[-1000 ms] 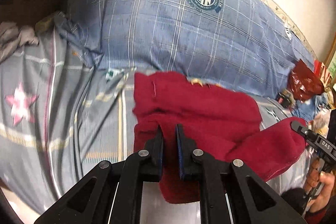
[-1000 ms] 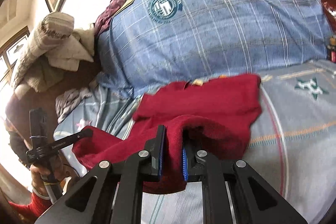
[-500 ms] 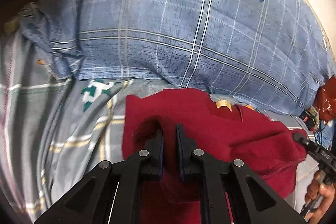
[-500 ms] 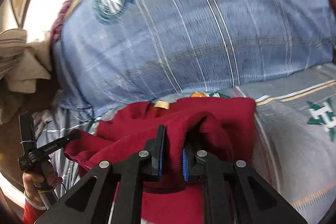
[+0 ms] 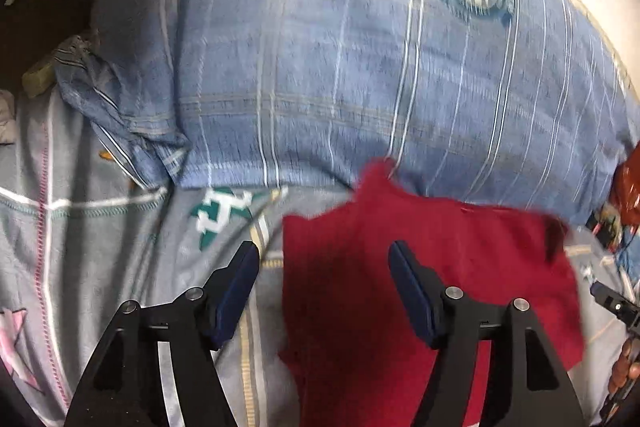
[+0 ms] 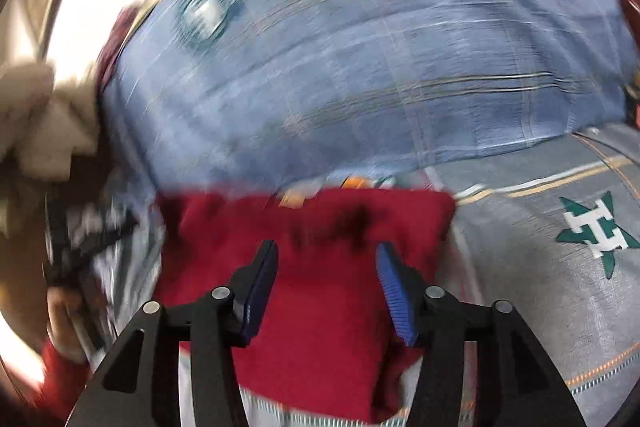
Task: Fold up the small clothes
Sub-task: 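Open both tools and lay the folded hem flat on the sweater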
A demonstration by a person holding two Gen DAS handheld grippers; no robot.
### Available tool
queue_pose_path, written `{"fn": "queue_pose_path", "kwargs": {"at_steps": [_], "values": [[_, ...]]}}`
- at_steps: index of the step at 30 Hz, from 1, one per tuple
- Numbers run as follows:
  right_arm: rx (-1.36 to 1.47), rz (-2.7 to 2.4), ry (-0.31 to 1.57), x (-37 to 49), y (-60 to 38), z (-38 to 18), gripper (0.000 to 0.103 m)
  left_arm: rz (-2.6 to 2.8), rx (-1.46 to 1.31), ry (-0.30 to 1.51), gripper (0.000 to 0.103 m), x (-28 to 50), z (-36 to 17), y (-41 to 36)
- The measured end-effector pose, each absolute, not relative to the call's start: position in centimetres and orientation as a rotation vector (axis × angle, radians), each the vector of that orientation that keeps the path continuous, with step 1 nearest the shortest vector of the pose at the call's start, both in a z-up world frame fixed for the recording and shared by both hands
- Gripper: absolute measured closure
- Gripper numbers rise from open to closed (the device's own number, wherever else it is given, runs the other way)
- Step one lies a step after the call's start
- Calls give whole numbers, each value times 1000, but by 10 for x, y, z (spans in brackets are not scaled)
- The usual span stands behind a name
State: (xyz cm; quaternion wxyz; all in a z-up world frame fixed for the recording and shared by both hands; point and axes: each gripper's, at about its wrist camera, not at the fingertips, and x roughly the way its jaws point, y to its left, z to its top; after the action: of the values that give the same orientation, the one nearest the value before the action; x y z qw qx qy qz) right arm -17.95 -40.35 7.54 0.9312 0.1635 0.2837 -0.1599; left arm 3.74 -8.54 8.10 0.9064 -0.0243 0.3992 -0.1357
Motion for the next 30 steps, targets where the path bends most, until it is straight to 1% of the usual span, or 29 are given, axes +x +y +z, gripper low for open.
{"fn": "queue_pose_path", "kwargs": {"at_steps": [3, 5, 9, 11, 13, 14, 16, 19, 21, 22, 23, 29, 30], "values": [[245, -316, 691, -148, -391, 53, 53, -245, -28, 889, 37, 55, 54, -100], [211, -350, 720, -122, -395, 46, 53, -225, -27, 931, 37, 69, 37, -106], [188, -506, 747, -74, -434, 36, 52, -179, -36, 989, 33, 100, 5, -109], [261, -558, 759, -64, -464, 27, 55, -185, -74, 1004, 31, 110, -1, -106], [313, -570, 774, -61, -480, 19, 55, -177, -75, 1000, 32, 111, 3, -104], [316, -567, 763, -63, -480, 21, 55, -170, -62, 989, 35, 108, 6, -102], [297, -560, 751, -74, -469, 29, 53, -162, -33, 962, 35, 97, 16, -100], [267, -529, 725, -103, -441, 45, 51, -172, -62, 931, 34, 74, 30, -88], [253, -500, 712, -121, -425, 50, 45, -172, -74, 922, 33, 52, 38, -82], [241, -488, 704, -133, -416, 51, 39, -173, -75, 920, 33, 42, 40, -79], [227, -475, 709, -144, -408, 51, 37, -175, -73, 917, 33, 34, 42, -76], [185, -505, 838, -158, -392, 21, 38, -191, -57, 915, 33, -19, 52, -62], [187, -509, 835, -161, -390, 21, 38, -188, -54, 920, 33, -25, 54, -60]]}}
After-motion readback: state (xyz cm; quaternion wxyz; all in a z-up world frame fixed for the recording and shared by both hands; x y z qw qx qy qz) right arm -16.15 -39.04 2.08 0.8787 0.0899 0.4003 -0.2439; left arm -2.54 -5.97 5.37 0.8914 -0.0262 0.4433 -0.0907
